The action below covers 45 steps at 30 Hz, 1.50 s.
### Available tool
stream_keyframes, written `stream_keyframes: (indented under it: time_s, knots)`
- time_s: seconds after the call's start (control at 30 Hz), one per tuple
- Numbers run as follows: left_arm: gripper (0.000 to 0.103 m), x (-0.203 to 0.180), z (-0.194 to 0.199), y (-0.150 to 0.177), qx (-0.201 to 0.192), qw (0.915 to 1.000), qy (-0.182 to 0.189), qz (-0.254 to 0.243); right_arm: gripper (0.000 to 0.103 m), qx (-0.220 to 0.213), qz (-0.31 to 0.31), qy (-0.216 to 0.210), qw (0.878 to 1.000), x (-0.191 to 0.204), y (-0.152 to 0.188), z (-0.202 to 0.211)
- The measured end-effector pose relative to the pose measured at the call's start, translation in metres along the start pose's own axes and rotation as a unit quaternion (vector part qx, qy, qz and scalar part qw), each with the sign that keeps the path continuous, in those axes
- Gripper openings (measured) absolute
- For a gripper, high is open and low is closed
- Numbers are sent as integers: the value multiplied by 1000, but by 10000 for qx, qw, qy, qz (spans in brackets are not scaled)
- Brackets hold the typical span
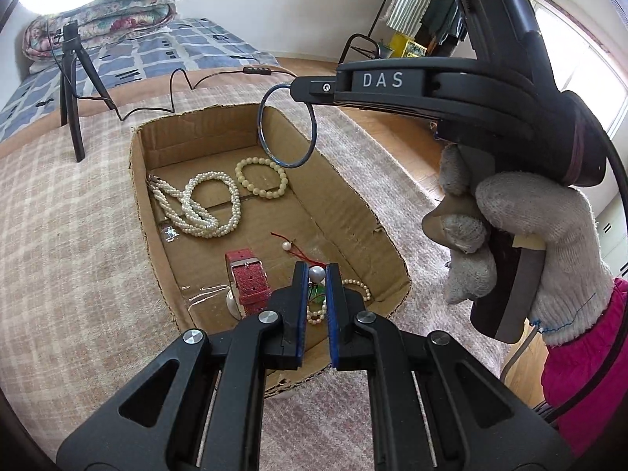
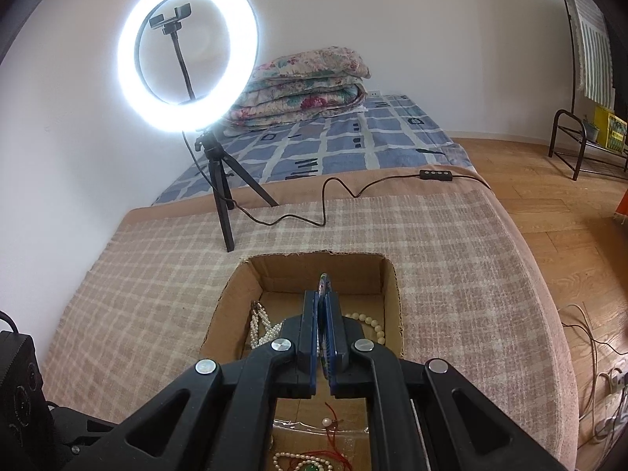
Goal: Organize jewelry
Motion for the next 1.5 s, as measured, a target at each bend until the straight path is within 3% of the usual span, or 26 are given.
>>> stream_keyframes:
  time_s: [0.1,0.13,0.17,0.3,0.4,0.47,0.57,0.6,0.67,0.9,1.5]
  knots:
    - [7,-2,0,-1,-40,10000,-30,-69,4,-7,-71,-37,10000,-1,0,2]
    - [7,-3,1,-1,-44,9999,-63,-105,10,-5,-92,-65,9999,-1,-1,2]
    - [7,-3,1,-1,-41,9999,-84,-133,26,-21,-110,-92,9999,-1,-1,3]
    - [8,-3,1,-1,-31,9998,-130,-157,29,-6,-117,-56,9999,-1,-1,4]
    - [38,-2,4,-3,-99,9997,-165,-177,44,-30,-99,30,9999,1,-2,6]
    - [39,-1,8,-5,-159,9994,-212,-221,71,-111,-79,143,9998,1,-4,9]
    - [40,0,10,-5,-175,9992,-259,-259,83,-246,-104,200,9994,0,-8,15]
    - [44,0,11,-5,-165,9992,-268,-252,84,-257,-113,220,9994,-1,-9,16]
    - [66,3,12,-5,-182,9991,-307,-218,91,-291,-116,313,9990,-3,-9,18]
    - [70,9,17,-7,-255,9984,-457,-199,98,-310,-97,413,9986,-2,-10,20]
    - [70,19,63,-16,-656,9949,-738,-205,98,-576,73,444,9973,23,-18,63]
Point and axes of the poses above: each gripper's, at about its wrist camera, not at the fingertips, and z roughly against the way its jaws point, x to its left, y to its underside, the point moved 9 cm from there along -z, roughly the way its jaws point, and after that the axes turned 2 degrees about -x, right-handed, at the moved point
